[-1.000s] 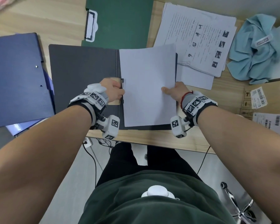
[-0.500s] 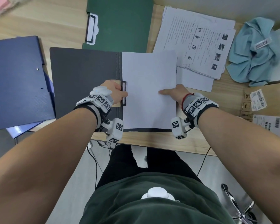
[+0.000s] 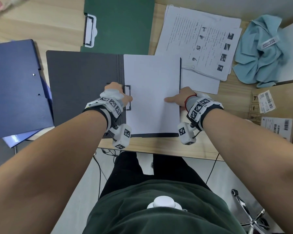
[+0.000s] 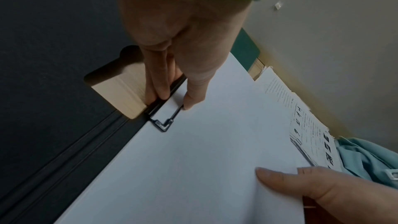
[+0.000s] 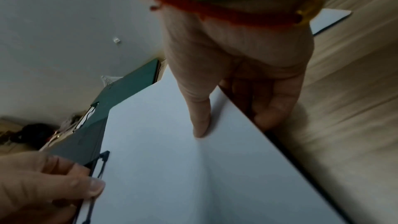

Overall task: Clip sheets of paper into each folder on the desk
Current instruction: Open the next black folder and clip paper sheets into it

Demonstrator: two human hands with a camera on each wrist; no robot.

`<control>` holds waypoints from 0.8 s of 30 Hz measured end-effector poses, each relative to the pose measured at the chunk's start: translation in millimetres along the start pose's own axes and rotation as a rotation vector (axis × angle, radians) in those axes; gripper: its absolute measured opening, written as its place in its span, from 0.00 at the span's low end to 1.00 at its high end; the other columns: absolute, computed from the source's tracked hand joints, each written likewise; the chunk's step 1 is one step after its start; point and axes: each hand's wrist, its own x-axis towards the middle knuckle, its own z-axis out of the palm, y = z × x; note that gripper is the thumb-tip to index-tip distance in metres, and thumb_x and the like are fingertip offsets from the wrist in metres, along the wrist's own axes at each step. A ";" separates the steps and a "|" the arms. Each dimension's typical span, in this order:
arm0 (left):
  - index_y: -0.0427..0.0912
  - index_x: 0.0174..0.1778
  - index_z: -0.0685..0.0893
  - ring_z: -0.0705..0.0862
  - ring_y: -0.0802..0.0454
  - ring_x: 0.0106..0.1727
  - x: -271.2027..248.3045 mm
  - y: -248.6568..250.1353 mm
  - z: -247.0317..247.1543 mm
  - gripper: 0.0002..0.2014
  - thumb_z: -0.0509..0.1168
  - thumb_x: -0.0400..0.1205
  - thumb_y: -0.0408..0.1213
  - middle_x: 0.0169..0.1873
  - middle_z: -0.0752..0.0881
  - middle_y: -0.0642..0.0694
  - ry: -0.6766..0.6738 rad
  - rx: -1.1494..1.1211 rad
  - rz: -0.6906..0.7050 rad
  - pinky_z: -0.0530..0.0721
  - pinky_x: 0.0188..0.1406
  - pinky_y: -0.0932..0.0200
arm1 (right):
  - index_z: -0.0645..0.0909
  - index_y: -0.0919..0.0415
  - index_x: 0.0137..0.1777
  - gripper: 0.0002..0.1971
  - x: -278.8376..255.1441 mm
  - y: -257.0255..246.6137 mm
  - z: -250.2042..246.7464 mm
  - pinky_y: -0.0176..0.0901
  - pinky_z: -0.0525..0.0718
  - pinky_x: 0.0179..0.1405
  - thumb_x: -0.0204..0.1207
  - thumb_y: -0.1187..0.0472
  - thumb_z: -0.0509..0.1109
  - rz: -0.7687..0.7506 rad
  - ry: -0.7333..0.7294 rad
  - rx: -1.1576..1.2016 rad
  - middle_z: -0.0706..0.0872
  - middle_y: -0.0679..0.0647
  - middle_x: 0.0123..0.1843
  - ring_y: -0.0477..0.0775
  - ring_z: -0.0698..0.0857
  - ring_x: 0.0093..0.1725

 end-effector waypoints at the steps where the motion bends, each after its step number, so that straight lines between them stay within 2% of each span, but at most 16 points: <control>1: 0.47 0.39 0.77 0.71 0.54 0.25 0.3 1.2 -0.7 0.12 0.71 0.76 0.49 0.27 0.73 0.50 -0.005 0.014 -0.003 0.66 0.26 0.64 | 0.77 0.65 0.55 0.29 0.0 3.0 -1.8 0.33 0.74 0.18 0.69 0.40 0.79 0.015 0.002 -0.013 0.84 0.55 0.36 0.51 0.81 0.23; 3: 0.46 0.40 0.78 0.72 0.54 0.25 0.4 1.8 -1.3 0.12 0.71 0.76 0.50 0.28 0.75 0.50 -0.010 0.032 0.004 0.67 0.26 0.64 | 0.77 0.64 0.53 0.26 2.7 9.1 -3.2 0.29 0.71 0.11 0.70 0.43 0.80 0.054 -0.034 -0.007 0.85 0.55 0.31 0.49 0.80 0.13; 4: 0.46 0.40 0.78 0.72 0.54 0.25 0.5 2.0 -1.2 0.12 0.71 0.76 0.50 0.28 0.75 0.50 -0.013 0.035 0.008 0.68 0.26 0.64 | 0.78 0.65 0.54 0.26 3.3 11.5 -3.7 0.30 0.74 0.11 0.71 0.44 0.79 0.076 -0.059 -0.002 0.87 0.56 0.32 0.49 0.82 0.13; 5: 0.46 0.40 0.78 0.73 0.54 0.25 0.9 1.5 -0.7 0.12 0.71 0.76 0.50 0.27 0.75 0.50 -0.014 0.034 0.010 0.68 0.26 0.64 | 0.78 0.66 0.55 0.26 4.0 11.6 -3.1 0.33 0.80 0.14 0.71 0.44 0.79 0.098 -0.077 0.004 0.89 0.58 0.33 0.49 0.84 0.16; 6: 0.45 0.40 0.79 0.73 0.53 0.25 0.8 1.3 -0.7 0.13 0.72 0.75 0.50 0.27 0.76 0.50 -0.011 0.034 0.009 0.69 0.27 0.64 | 0.79 0.67 0.54 0.26 4.5 12.5 -2.8 0.37 0.87 0.23 0.72 0.45 0.79 0.111 -0.083 0.009 0.90 0.59 0.35 0.51 0.87 0.21; 7: 0.45 0.40 0.79 0.73 0.53 0.25 0.3 1.6 -0.8 0.13 0.72 0.75 0.50 0.27 0.76 0.50 -0.008 0.035 0.007 0.70 0.28 0.63 | 0.80 0.66 0.51 0.24 4.3 13.9 -2.9 0.40 0.90 0.34 0.72 0.45 0.79 0.106 -0.085 0.000 0.90 0.59 0.37 0.53 0.88 0.26; 8: 0.45 0.40 0.79 0.73 0.53 0.26 0.4 1.3 -0.7 0.13 0.72 0.75 0.50 0.28 0.76 0.49 -0.008 0.035 0.005 0.71 0.29 0.62 | 0.79 0.64 0.45 0.22 3.5 15.5 -3.4 0.40 0.90 0.39 0.72 0.44 0.79 0.086 -0.089 -0.024 0.89 0.59 0.38 0.53 0.87 0.28; 10: 0.45 0.39 0.79 0.74 0.53 0.26 0.3 0.4 -0.6 0.13 0.72 0.75 0.50 0.28 0.77 0.49 -0.009 0.030 0.010 0.71 0.30 0.62 | 0.76 0.60 0.36 0.20 3.0 18.9 -5.8 0.35 0.84 0.30 0.73 0.45 0.78 0.024 -0.109 -0.033 0.85 0.55 0.36 0.50 0.84 0.25; 12: 0.45 0.39 0.79 0.74 0.53 0.26 -1.6 0.1 -0.3 0.13 0.71 0.75 0.50 0.27 0.76 0.49 -0.006 0.032 0.015 0.70 0.27 0.63 | 0.75 0.58 0.35 0.19 2.4 21.4 -9.6 0.37 0.79 0.26 0.71 0.47 0.80 -0.013 -0.116 -0.035 0.83 0.54 0.36 0.49 0.82 0.29; 14: 0.45 0.39 0.78 0.73 0.53 0.25 -4.6 0.4 -0.7 0.13 0.71 0.76 0.50 0.27 0.75 0.49 -0.007 0.037 0.019 0.68 0.26 0.64 | 0.79 0.58 0.40 0.17 0.7 19.9 -10.8 0.40 0.79 0.28 0.70 0.45 0.80 -0.040 -0.096 -0.086 0.86 0.56 0.41 0.49 0.83 0.32; 15: 0.45 0.39 0.78 0.73 0.53 0.25 -5.8 0.4 -1.2 0.13 0.71 0.76 0.50 0.27 0.75 0.49 -0.007 0.035 0.022 0.69 0.25 0.64 | 0.81 0.57 0.44 0.17 -0.5 18.0 -10.1 0.42 0.83 0.32 0.71 0.44 0.79 -0.057 -0.095 -0.114 0.88 0.56 0.44 0.51 0.85 0.35; 17: 0.45 0.39 0.78 0.73 0.52 0.25 -7.0 0.0 -2.7 0.13 0.70 0.76 0.51 0.27 0.76 0.49 -0.005 0.034 0.026 0.69 0.26 0.63 | 0.80 0.56 0.53 0.20 -6.1 16.4 -9.2 0.47 0.87 0.50 0.75 0.39 0.73 -0.067 -0.092 -0.240 0.89 0.58 0.51 0.57 0.88 0.47; 19: 0.45 0.41 0.80 0.75 0.52 0.25 -7.6 -2.1 -3.2 0.14 0.70 0.76 0.52 0.29 0.79 0.49 -0.002 0.036 0.035 0.70 0.26 0.63 | 0.80 0.55 0.58 0.22 -9.9 17.5 -8.8 0.47 0.84 0.60 0.77 0.37 0.69 -0.072 -0.061 -0.336 0.89 0.58 0.57 0.60 0.87 0.57; 21: 0.44 0.46 0.84 0.77 0.52 0.26 -8.7 -3.5 -2.6 0.16 0.70 0.76 0.54 0.31 0.82 0.49 0.011 0.031 0.041 0.72 0.27 0.63 | 0.81 0.59 0.58 0.24 -10.8 19.0 -9.4 0.47 0.83 0.60 0.77 0.38 0.70 -0.073 -0.054 -0.355 0.89 0.58 0.58 0.61 0.86 0.60; 24: 0.45 0.49 0.86 0.78 0.51 0.27 -11.0 -5.5 -3.4 0.17 0.70 0.76 0.56 0.30 0.82 0.49 0.024 0.018 0.040 0.72 0.28 0.62 | 0.80 0.61 0.69 0.31 -11.1 17.5 -9.9 0.49 0.83 0.61 0.78 0.37 0.68 -0.079 -0.061 -0.406 0.87 0.57 0.60 0.61 0.85 0.62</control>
